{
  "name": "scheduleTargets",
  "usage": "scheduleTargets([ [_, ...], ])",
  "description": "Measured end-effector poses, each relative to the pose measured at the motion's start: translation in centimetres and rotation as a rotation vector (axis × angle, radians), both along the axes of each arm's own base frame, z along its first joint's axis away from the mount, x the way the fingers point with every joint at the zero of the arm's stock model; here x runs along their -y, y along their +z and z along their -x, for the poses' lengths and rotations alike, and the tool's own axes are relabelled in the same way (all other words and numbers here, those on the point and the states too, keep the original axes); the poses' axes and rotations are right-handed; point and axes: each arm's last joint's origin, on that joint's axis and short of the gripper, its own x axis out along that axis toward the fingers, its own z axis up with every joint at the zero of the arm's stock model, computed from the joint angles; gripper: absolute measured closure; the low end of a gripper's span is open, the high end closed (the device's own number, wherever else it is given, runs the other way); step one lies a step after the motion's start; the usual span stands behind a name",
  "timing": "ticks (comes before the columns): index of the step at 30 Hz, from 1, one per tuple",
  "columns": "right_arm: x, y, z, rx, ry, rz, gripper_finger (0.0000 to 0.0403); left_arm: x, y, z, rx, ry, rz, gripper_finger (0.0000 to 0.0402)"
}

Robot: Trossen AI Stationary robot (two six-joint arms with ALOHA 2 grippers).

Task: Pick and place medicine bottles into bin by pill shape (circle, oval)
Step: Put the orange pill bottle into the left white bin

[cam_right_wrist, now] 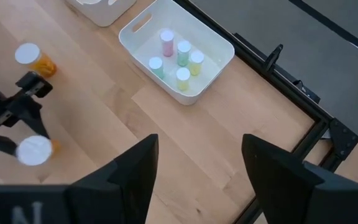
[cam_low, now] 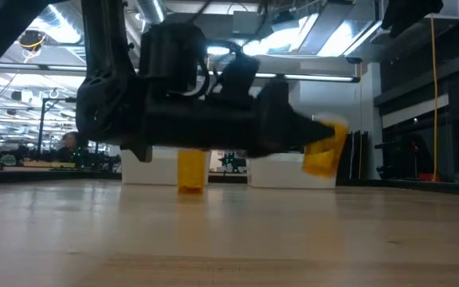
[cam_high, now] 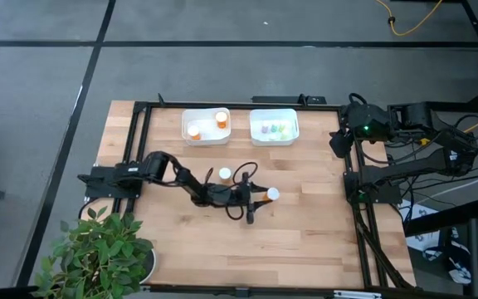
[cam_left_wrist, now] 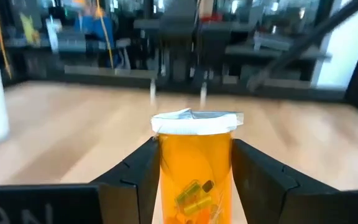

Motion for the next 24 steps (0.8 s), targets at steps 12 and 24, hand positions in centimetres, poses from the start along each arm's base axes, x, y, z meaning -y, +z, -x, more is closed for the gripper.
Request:
scheduleTargets([
  [12,0.0,0.0,0.0,0.002,-0.002,-0.002,0.0170,-1.1,-1.3,-0.1,-0.051,-0.021,0.011,0.0236],
  [24,0.0,0.0,0.0,0.000,0.001,-0.002,0.0170,-1.8,-1.2,-0.3,-0.022,0.001,0.021,0.0236],
])
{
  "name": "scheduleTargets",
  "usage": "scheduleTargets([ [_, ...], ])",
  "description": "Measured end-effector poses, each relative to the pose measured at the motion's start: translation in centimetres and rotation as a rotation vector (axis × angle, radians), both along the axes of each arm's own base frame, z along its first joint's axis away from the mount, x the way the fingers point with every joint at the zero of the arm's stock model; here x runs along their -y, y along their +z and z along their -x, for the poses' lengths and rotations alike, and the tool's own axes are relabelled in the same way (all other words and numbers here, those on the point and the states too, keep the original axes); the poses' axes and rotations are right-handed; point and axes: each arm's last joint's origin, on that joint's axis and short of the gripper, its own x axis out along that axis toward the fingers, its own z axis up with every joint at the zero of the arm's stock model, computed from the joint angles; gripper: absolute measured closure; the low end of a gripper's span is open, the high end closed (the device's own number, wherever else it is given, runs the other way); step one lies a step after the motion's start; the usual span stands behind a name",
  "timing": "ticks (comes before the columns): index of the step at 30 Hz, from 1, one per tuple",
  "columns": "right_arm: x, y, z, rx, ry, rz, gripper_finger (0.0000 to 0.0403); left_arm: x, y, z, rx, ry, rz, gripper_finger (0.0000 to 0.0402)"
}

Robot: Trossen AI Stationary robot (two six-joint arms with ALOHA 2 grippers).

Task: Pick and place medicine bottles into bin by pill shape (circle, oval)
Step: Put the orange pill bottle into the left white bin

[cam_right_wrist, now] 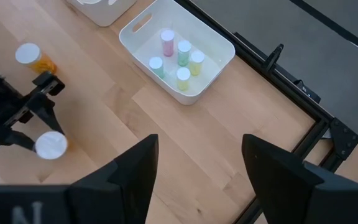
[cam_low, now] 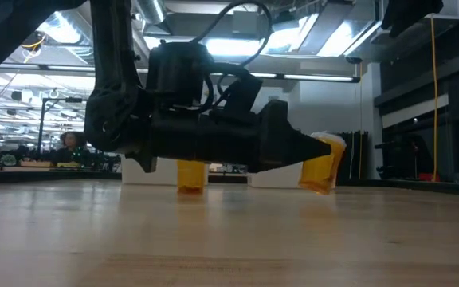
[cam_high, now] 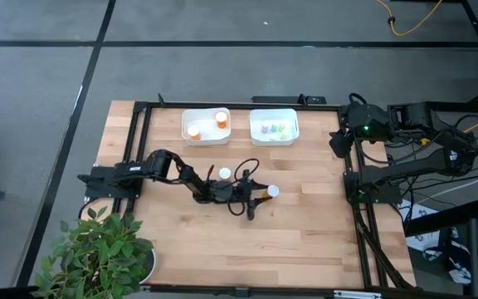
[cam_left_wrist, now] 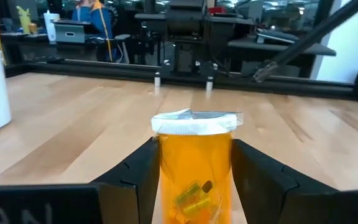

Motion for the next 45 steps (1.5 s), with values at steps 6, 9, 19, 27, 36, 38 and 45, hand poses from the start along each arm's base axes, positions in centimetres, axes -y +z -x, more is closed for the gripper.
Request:
scheduleTargets([
  [6,0.0,0.0,0.0,-0.008,0.015,0.008,0.0170,0.0,-0.3,0.0,-0.046,0.001,-0.072,0.0236],
  [9,0.0,0.0,0.0,-0.010,0.018,0.010,0.0170,0.0,-0.3,0.0,-0.044,0.002,-0.059,0.0235],
  [19,0.0,0.0,0.0,-0.010,0.018,0.010,0.0170,0.1,0.4,-1.0,-0.022,0.000,-0.093,0.0235],
  [27,0.0,0.0,0.0,-0.010,0.018,0.010,0.0170,0.2,1.1,-1.6,-0.003,0.025,-0.164,0.0234],
  [36,0.0,0.0,0.0,-0.010,0.018,0.010,0.0170,0.3,0.5,-2.2,-0.096,0.003,-0.131,0.0234],
  [38,0.0,0.0,0.0,-0.010,0.018,0.010,0.0170,0.3,0.5,-2.2,-0.088,0.006,-0.089,0.0234],
  [45,0.0,0.0,0.0,-0.011,0.018,0.010,0.0170,-0.7,0.5,-2.3,-0.075,0.033,0.028,0.0234],
])
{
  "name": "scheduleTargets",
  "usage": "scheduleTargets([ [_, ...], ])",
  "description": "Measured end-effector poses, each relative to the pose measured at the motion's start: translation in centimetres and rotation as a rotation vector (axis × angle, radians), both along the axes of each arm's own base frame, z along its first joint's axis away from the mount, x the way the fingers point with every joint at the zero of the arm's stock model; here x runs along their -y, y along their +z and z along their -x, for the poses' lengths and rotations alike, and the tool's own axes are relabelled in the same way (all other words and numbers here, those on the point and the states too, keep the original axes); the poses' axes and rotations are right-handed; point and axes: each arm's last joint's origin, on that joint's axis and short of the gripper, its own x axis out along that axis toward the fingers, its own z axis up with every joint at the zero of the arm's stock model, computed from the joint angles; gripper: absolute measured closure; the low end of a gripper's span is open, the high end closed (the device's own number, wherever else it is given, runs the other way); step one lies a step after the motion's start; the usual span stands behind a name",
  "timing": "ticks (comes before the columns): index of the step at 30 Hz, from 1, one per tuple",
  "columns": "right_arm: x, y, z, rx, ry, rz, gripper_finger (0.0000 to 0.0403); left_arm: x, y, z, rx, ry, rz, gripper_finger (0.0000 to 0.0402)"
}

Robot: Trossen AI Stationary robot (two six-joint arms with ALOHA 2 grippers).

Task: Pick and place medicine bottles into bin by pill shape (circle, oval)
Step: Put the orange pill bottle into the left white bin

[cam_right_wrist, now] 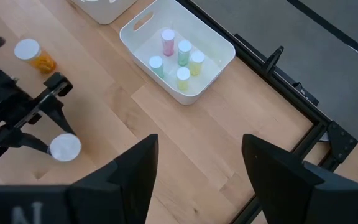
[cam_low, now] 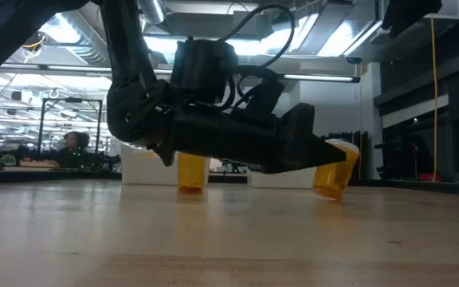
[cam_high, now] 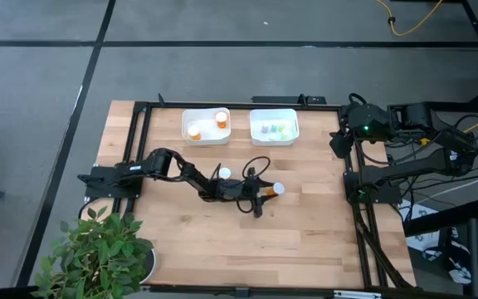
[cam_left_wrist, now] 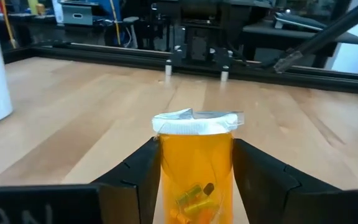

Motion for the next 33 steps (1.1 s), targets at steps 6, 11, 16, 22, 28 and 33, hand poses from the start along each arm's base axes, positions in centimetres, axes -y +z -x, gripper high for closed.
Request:
scheduleTargets([
  [6,0.0,0.0,0.0,-0.001,0.001,0.001,0.0170,-0.3,0.0,0.0,0.005,0.006,0.000,0.0221],
  [11,0.0,0.0,0.0,-0.002,0.003,0.002,0.0170,0.2,0.0,0.0,0.006,-0.005,0.000,0.0192],
  [16,0.0,0.0,0.0,-0.002,0.003,0.002,0.0170,0.9,0.0,0.1,0.006,-0.020,-0.001,0.0173],
  [22,0.0,0.0,0.0,-0.002,0.003,0.002,0.0170,1.6,0.1,0.2,0.013,-0.036,0.000,0.0172],
  [28,0.0,0.0,0.0,-0.004,0.003,0.002,0.0170,2.3,0.4,0.3,0.048,-0.052,0.005,0.0169],
  [33,0.0,0.0,0.0,-0.008,0.003,0.002,0.0170,3.0,0.4,0.4,0.047,-0.070,0.006,0.0168],
])
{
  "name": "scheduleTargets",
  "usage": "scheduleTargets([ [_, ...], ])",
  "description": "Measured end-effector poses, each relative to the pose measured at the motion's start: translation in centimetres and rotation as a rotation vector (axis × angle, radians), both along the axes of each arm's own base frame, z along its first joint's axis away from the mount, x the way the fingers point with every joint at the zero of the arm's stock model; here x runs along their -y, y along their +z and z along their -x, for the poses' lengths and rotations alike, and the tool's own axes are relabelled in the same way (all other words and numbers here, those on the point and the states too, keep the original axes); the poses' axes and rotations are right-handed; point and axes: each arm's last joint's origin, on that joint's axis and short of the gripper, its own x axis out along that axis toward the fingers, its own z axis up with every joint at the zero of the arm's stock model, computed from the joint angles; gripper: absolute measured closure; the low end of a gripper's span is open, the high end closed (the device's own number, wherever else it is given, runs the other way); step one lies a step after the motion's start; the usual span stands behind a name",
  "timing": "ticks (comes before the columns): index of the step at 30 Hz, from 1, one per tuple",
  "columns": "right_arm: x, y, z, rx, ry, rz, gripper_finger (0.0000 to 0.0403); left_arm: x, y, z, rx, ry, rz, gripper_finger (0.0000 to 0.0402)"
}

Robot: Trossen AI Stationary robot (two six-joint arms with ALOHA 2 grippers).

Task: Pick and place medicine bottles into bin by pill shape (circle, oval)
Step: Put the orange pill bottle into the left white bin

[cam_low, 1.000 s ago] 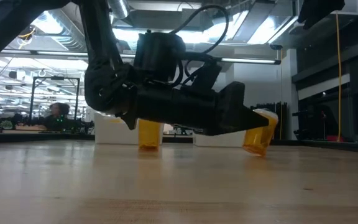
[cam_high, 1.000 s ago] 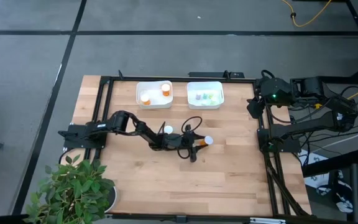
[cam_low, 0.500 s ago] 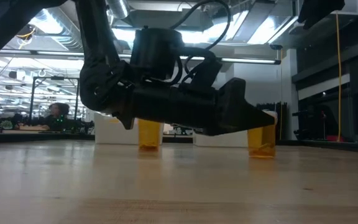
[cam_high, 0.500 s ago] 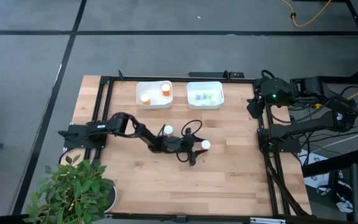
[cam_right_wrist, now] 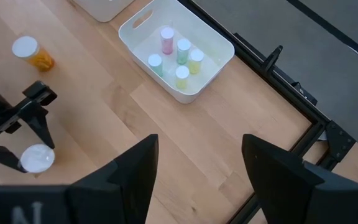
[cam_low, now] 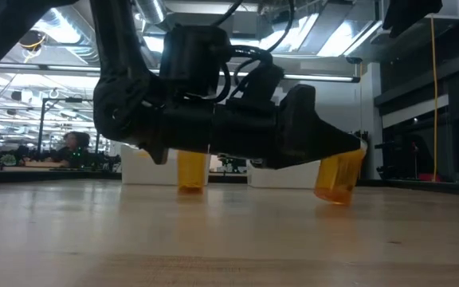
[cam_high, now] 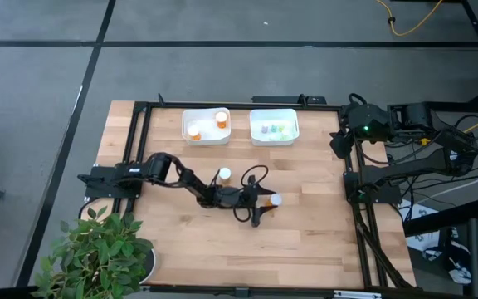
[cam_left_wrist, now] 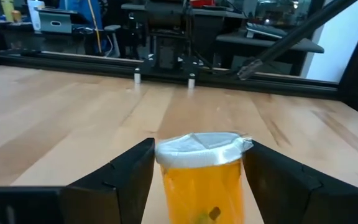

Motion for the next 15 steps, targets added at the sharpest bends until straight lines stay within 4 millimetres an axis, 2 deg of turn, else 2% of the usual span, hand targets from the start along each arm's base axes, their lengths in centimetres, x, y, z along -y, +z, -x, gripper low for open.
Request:
scheduleTargets([
  [15,0.0,0.0,0.0,-0.012,0.018,0.009,0.0170,2.2,-0.3,0.4,-0.027,-0.051,-0.004,0.0170],
])
